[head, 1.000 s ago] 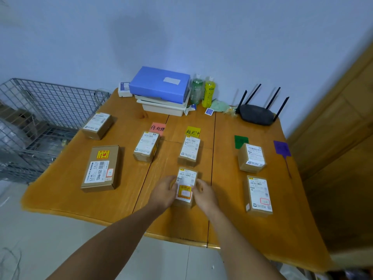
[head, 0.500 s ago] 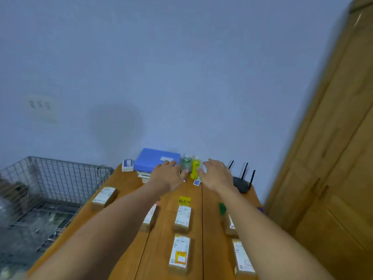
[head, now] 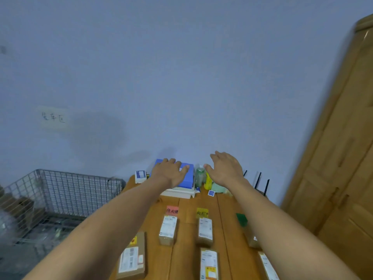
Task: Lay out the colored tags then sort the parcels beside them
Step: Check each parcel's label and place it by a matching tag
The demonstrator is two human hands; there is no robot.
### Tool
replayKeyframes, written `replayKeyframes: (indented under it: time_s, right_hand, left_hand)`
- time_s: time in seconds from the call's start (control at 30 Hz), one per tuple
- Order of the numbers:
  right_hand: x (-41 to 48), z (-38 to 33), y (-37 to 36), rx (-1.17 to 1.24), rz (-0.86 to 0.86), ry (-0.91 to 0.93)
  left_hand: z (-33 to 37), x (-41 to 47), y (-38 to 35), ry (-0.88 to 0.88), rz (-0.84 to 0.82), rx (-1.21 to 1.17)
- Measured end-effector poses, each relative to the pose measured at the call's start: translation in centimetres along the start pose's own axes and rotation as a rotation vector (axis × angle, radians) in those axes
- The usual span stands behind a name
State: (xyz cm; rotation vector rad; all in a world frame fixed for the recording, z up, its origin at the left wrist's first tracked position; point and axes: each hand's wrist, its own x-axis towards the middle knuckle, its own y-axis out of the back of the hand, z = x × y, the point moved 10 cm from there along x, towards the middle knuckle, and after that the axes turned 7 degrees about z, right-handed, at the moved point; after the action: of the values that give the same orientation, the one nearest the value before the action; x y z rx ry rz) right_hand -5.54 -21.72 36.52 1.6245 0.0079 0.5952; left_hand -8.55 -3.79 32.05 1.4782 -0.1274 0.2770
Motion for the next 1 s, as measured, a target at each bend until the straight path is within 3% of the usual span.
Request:
replayKeyframes:
  time_s: [0.4,0.73,1.0]
  right_hand:
    - [2.8,-14.4,-5.7,0.244,-0.061,-0.16]
    - [-3.9,-20.3,-27.2,0.485,-0.409,-0.35]
    - [-14.3,-22.5,-44.1,0.584,-0.745,-0.528]
  left_hand:
    - [-17.2,-1.3,-2.0,0.03,-0.058,-0.04]
    - [-25.5,-7.5,-21.1,0.351,-0.344,-0.299]
    - [-25.7,-16.2,-37.8,0.599,-0.661,-0.588]
